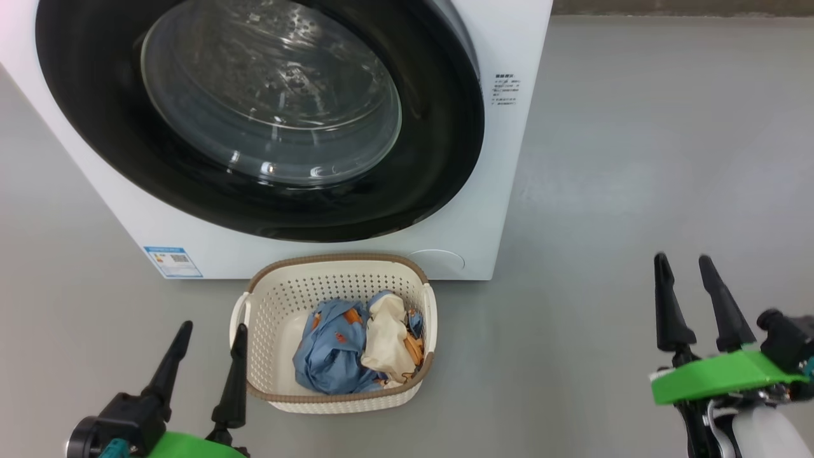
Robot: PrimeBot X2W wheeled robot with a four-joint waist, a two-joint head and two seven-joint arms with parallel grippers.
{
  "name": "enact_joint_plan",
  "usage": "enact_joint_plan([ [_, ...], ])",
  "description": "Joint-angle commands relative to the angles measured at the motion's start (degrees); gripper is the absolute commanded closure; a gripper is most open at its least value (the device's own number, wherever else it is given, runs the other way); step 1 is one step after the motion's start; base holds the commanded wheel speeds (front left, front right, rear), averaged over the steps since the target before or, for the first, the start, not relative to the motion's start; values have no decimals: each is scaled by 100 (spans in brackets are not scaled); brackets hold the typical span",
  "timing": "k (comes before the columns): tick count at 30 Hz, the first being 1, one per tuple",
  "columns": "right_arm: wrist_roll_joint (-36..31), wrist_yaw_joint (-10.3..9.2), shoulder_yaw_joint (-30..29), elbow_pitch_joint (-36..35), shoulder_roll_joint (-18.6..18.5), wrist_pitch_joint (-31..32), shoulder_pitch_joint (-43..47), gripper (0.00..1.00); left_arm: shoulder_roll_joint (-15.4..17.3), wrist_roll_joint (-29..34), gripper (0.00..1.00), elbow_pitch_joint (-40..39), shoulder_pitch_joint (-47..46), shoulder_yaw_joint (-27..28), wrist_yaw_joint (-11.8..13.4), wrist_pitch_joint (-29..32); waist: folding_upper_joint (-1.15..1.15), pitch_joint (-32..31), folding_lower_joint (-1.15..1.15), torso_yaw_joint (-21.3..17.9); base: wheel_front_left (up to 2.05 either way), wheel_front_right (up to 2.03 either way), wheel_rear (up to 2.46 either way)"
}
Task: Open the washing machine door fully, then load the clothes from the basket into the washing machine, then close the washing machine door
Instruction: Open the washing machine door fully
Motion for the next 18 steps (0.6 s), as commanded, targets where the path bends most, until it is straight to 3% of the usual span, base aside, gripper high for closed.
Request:
enact_joint_plan([
  [1,274,32,228,-137,-38,-70,-440,100,28,-56,0,-96,-243,145,4,-37,0,45,0,39,0,0,0],
  [5,1022,32,264,-102,29,-70,-827,100,-30,-62,0,-63,-289,85,4,-37,0,103,0,110,0,0,0],
  [11,2890,32,328,-80,-18,-70,-1472,100,-100,-81,0,-32,-461,-39,4,-37,0,279,0,289,0,0,0],
  [18,4973,32,566,-150,-590,-70,-2212,100,-170,-110,0,-36,-673,-157,3,-37,0,560,0,494,0,0,0],
])
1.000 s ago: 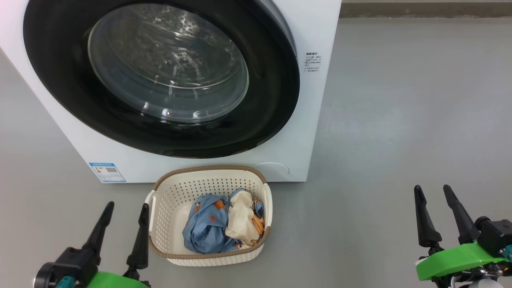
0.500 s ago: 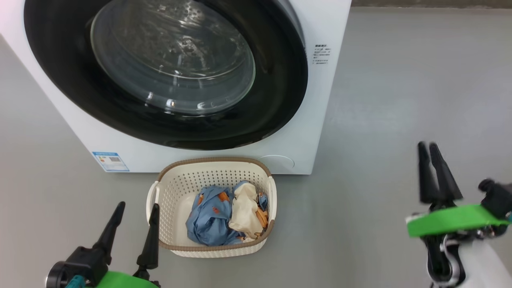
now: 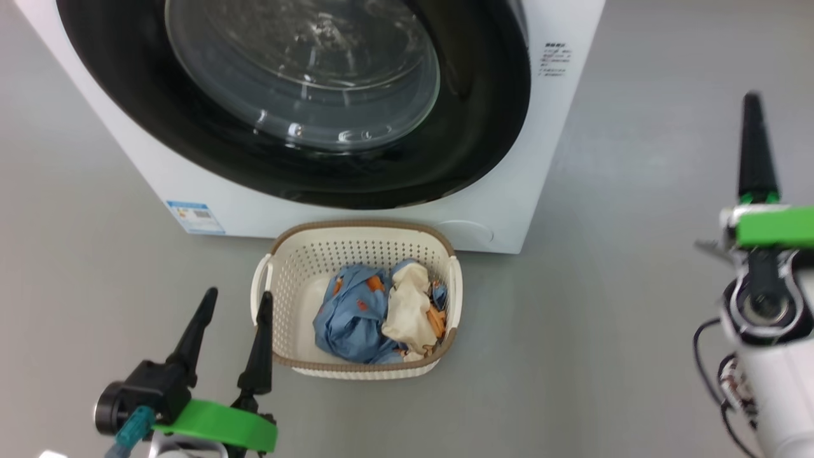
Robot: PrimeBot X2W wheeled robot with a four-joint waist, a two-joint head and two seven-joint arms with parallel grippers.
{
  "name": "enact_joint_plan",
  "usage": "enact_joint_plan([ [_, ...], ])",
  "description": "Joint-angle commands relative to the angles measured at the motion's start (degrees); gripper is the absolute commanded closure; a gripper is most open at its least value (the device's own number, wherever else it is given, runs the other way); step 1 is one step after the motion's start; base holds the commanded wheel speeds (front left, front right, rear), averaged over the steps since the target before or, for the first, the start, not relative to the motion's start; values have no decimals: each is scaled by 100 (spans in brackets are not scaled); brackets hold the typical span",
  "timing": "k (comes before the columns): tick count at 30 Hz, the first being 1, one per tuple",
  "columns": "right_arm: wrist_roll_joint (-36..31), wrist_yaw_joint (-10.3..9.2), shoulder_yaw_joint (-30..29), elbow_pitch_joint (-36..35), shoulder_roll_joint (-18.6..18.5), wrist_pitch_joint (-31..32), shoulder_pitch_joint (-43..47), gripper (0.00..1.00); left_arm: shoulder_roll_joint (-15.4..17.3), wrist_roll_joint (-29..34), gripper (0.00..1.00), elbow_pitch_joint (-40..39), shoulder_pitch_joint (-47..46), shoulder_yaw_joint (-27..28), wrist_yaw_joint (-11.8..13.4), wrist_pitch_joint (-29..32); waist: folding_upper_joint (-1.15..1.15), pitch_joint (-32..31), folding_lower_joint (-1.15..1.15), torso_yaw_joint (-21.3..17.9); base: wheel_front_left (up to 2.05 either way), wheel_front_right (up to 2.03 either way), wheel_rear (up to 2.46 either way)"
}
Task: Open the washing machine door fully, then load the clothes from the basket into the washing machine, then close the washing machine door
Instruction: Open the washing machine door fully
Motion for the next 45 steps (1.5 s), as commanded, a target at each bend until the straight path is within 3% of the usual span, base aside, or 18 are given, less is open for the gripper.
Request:
enact_joint_plan([
  [1,461,32,155,-120,-181,-44,-359,100,28,-51,0,-103,-294,121,3,-37,0,177,0,135,0,0,0],
  [3,964,32,234,-26,-465,-18,-725,100,7,-55,0,-97,-379,80,3,-37,0,293,0,187,0,0,0],
  [8,1540,32,355,-18,-742,245,-1164,100,-4,-54,0,-93,-493,50,3,-37,0,434,0,258,0,0,0],
  [16,2445,32,350,-9,-1080,1410,-1668,100,-24,-63,0,-109,-651,-17,3,-37,0,697,0,441,0,0,0],
  [35,2734,32,451,1004,-1362,4088,-2864,100,-96,-142,0,-204,-1030,-216,3,-37,0,1507,0,809,0,0,0],
  [45,2655,32,520,1344,-1341,4814,-3554,100,-109,-290,0,-286,-1243,-288,3,-37,0,1960,0,971,0,0,0],
])
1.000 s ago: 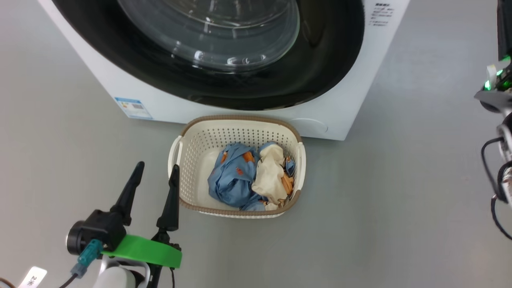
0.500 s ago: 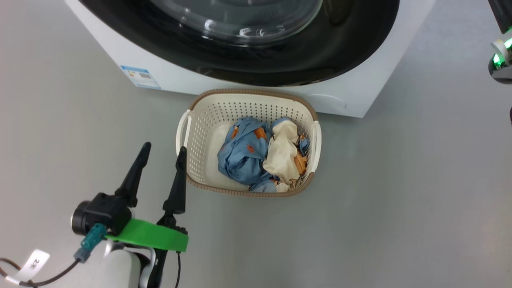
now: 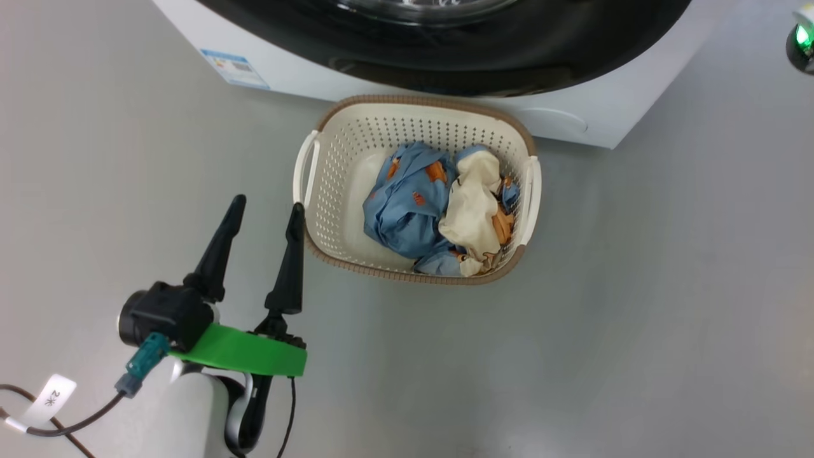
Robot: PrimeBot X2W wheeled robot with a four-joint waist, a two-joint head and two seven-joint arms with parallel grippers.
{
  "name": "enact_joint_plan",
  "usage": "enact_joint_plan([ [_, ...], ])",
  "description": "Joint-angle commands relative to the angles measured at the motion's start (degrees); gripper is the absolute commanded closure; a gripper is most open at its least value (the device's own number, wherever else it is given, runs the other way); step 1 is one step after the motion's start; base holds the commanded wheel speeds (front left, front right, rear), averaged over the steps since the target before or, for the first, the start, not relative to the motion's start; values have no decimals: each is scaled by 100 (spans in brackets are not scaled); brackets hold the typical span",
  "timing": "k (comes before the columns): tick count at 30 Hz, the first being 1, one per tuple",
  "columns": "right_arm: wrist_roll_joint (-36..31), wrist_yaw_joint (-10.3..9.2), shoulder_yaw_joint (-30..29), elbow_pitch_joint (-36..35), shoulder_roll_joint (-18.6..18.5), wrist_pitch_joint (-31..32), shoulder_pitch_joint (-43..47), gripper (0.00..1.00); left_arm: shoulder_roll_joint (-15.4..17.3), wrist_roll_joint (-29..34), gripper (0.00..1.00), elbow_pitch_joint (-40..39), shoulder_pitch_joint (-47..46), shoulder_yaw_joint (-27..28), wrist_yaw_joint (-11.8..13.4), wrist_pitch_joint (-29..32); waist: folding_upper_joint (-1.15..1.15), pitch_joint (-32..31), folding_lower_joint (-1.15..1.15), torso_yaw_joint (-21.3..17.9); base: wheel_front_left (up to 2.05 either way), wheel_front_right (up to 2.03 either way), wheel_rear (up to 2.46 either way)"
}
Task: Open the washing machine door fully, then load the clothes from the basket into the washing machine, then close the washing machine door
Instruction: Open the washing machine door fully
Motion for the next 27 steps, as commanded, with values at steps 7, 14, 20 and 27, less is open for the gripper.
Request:
enact_joint_plan([
  [7,-121,32,93,30,30,324,-401,100,76,-170,0,-193,-169,91,3,-37,0,296,0,140,0,0,0],
  [14,-187,32,115,95,70,516,-433,100,76,-256,0,-169,-199,41,12,-37,0,281,0,188,0,0,0],
  [20,-201,32,183,89,159,733,-314,100,76,-282,0,-136,-173,13,34,-37,0,179,0,195,0,0,0],
  [27,-208,32,277,45,303,975,-69,100,76,-260,0,-102,-58,35,36,-37,0,-43,0,159,0,0,0],
])
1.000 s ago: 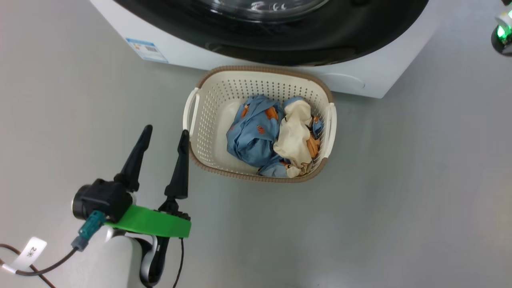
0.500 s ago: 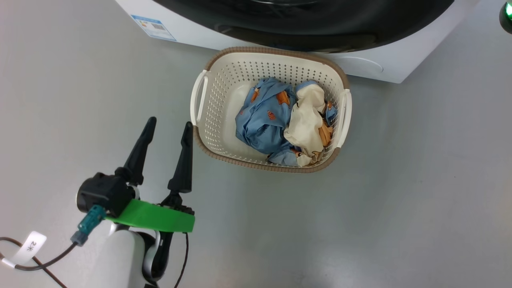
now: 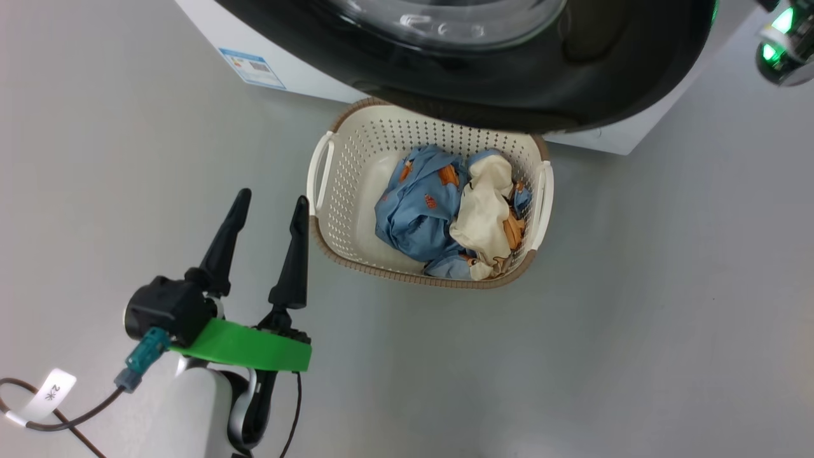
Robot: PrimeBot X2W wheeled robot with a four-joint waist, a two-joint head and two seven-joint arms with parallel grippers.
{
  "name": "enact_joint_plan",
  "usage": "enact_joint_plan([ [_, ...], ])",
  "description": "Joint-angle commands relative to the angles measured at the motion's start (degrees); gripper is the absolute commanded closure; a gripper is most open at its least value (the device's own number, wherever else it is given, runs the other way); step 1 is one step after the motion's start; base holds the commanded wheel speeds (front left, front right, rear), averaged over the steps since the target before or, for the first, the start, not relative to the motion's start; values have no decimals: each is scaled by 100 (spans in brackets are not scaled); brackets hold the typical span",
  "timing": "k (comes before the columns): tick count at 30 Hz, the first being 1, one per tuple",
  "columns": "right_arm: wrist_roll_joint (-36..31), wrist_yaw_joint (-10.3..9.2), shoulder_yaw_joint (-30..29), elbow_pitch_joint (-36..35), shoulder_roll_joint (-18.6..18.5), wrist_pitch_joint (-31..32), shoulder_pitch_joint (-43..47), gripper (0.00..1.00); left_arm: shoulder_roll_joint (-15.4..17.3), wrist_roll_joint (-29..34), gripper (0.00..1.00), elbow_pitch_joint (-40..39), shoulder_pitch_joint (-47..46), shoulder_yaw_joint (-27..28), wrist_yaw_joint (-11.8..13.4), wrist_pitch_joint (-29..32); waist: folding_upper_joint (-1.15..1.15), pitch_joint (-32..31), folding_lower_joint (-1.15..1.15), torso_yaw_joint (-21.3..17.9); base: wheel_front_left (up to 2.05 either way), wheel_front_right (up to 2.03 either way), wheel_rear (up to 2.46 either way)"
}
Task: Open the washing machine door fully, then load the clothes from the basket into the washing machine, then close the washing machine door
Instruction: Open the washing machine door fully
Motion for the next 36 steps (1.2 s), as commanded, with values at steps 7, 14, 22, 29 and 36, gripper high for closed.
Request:
enact_joint_plan([
  [7,-26,34,250,-209,264,394,401,100,85,30,0,-80,125,173,32,-37,0,-277,0,-41,0,0,0],
  [14,-79,34,434,-308,408,645,737,100,85,78,0,-70,273,228,28,-37,0,-533,0,-94,0,0,0],
  [22,-87,34,586,-445,561,863,1133,100,85,132,0,-43,444,292,25,-37,0,-835,0,-163,0,0,0],
  [29,-21,34,704,-652,747,1115,1553,100,85,204,0,-13,661,376,18,-37,0,-1118,0,-219,0,0,0],
  [36,22,34,798,-806,920,1304,1908,100,85,222,0,13,850,383,12,-37,0,-1367,0,-192,0,0,0],
])
